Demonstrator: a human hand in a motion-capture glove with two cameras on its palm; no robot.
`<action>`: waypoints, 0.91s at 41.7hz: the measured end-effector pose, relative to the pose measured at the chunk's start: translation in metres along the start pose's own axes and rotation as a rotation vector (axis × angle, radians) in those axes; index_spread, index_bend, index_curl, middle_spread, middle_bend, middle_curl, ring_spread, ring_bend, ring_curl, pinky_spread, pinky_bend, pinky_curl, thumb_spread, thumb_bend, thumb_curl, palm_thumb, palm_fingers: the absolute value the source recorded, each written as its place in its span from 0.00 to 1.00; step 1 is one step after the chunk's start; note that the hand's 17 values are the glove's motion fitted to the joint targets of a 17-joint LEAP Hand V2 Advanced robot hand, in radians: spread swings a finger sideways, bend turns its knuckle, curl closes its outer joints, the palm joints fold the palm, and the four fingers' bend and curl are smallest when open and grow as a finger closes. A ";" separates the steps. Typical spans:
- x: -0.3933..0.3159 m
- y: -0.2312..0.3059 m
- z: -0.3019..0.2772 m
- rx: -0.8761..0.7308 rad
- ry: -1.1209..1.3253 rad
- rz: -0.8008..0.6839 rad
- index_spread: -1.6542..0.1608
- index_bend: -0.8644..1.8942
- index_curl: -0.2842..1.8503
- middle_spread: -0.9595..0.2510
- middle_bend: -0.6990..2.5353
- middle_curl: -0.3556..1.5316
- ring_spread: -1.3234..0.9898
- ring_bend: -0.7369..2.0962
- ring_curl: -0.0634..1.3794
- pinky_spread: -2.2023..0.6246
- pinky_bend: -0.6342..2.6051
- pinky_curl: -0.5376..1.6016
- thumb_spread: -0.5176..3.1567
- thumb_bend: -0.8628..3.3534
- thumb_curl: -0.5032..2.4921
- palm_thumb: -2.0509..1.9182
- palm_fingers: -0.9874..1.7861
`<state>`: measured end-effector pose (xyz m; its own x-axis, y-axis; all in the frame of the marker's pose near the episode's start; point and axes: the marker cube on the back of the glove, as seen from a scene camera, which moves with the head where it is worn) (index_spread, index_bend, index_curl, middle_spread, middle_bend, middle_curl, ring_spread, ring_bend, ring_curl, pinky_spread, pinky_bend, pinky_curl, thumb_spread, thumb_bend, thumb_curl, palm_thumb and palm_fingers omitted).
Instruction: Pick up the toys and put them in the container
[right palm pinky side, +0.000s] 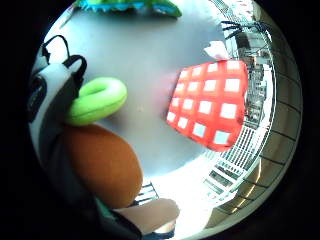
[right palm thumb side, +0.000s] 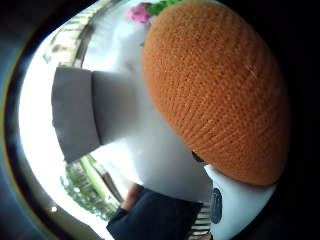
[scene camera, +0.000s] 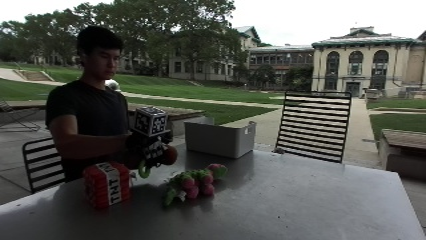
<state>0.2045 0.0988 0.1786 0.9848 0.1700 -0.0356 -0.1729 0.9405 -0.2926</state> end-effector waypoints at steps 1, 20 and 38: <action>0.000 -0.001 -0.007 -0.003 -0.013 0.000 0.86 0.57 0.46 0.80 0.46 0.48 0.48 0.61 0.35 0.63 0.37 0.43 0.54 0.35 0.39 0.76 0.83; -0.040 -0.026 -0.194 0.216 -0.038 -0.074 0.79 0.43 0.52 0.55 0.51 0.52 0.41 0.69 0.39 0.62 0.42 0.44 0.40 0.25 0.43 0.66 0.75; -0.223 0.007 -0.294 0.286 -0.069 -0.195 0.75 0.37 0.60 0.49 0.51 0.53 0.40 0.69 0.39 0.62 0.43 0.43 0.35 0.24 0.48 0.67 0.75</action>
<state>-0.0119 -0.0192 -0.0966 0.9980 -0.0111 0.0623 0.0116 0.9999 -0.0080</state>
